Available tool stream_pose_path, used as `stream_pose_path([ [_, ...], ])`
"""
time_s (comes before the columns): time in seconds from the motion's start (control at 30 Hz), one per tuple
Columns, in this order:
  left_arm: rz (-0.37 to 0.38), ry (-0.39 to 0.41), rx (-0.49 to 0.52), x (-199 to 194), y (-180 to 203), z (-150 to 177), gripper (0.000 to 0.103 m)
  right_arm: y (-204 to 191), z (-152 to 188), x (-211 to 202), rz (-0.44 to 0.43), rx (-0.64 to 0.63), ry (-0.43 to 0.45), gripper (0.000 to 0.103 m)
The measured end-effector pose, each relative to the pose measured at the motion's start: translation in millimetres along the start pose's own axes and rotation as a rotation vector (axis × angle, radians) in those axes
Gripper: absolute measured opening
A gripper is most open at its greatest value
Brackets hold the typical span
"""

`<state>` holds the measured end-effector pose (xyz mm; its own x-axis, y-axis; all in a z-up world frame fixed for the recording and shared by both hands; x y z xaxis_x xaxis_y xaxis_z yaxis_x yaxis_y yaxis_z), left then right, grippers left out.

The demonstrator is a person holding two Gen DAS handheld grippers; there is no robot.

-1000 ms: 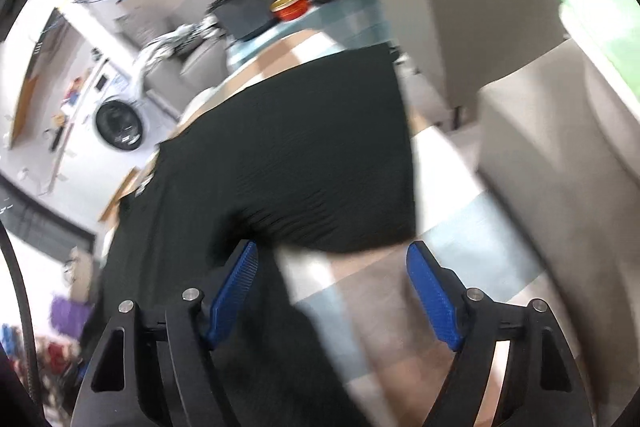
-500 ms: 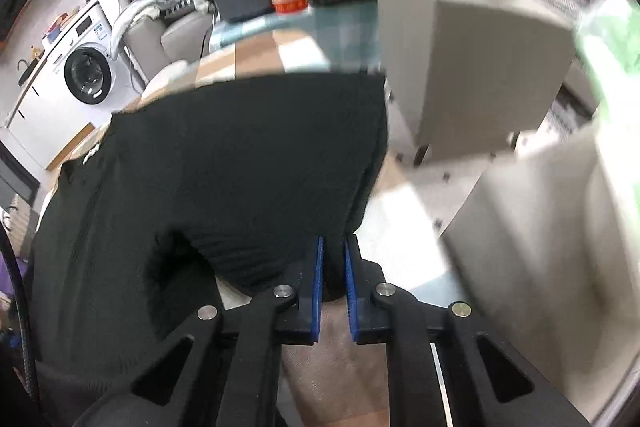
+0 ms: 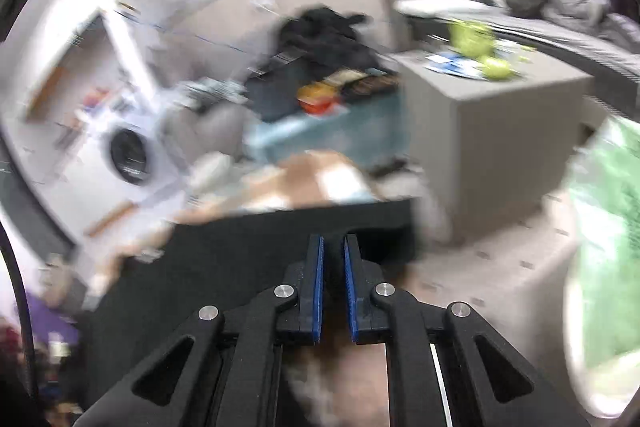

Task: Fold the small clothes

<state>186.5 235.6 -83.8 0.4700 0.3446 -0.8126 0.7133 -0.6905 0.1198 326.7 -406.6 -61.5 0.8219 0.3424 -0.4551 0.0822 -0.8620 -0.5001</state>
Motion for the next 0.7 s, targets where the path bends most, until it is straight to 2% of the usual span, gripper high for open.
stream_pose_path([
  [0.07,0.003,-0.001,0.001,-1,1,1,0.026,-35,-5,3,-0.156,-0.051,0.008,0.009],
  [0.13,0.005,-0.001,0.005,-2,3,2,0.026,-71,-5,9,-0.300,-0.109,-0.022,0.006],
  [0.2,0.011,-0.004,0.008,-3,5,4,0.026,-114,10,22,-0.477,-0.159,-0.124,0.006],
  [0.23,0.015,-0.004,0.013,-4,7,6,0.026,-125,17,30,-0.508,-0.174,-0.174,0.006],
  [0.27,0.017,-0.003,0.016,-4,7,6,0.026,-142,35,43,-0.544,-0.203,-0.272,0.006],
  [0.3,0.018,-0.003,0.021,-5,8,7,0.026,-150,49,50,-0.549,-0.230,-0.322,0.006],
  [0.37,0.023,-0.005,0.026,-6,10,9,0.026,-157,81,62,-0.472,-0.318,-0.437,0.009],
  [0.4,0.025,-0.005,0.028,-7,10,10,0.026,-153,87,63,-0.433,-0.321,-0.450,0.014],
  [0.43,0.026,-0.004,0.029,-8,9,10,0.026,-139,89,63,-0.371,-0.294,-0.442,0.018],
  [0.5,0.026,-0.010,0.026,-7,10,11,0.026,-110,83,55,-0.259,-0.213,-0.387,0.048],
  [0.53,0.029,-0.015,0.021,-8,10,12,0.026,-85,75,45,-0.174,-0.139,-0.317,0.053],
  [0.6,0.036,-0.013,0.019,-11,9,11,0.026,-47,67,26,-0.063,-0.026,-0.242,0.055],
  [0.7,0.041,0.000,0.019,-17,9,8,0.026,4,63,7,0.062,0.150,-0.211,0.055],
])
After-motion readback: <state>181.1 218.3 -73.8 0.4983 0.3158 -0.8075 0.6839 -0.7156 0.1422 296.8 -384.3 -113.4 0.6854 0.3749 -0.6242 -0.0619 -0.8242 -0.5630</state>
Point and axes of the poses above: each gripper's, at about its wrist camera, not at the fingertips, and x roughly the way its jaws point, y to its right, z to its underside, the point moved 5 cm from there along x, roughly the way its jaws point, and after that the axes turned 15 degrees about -z, right-handed, at the moved point
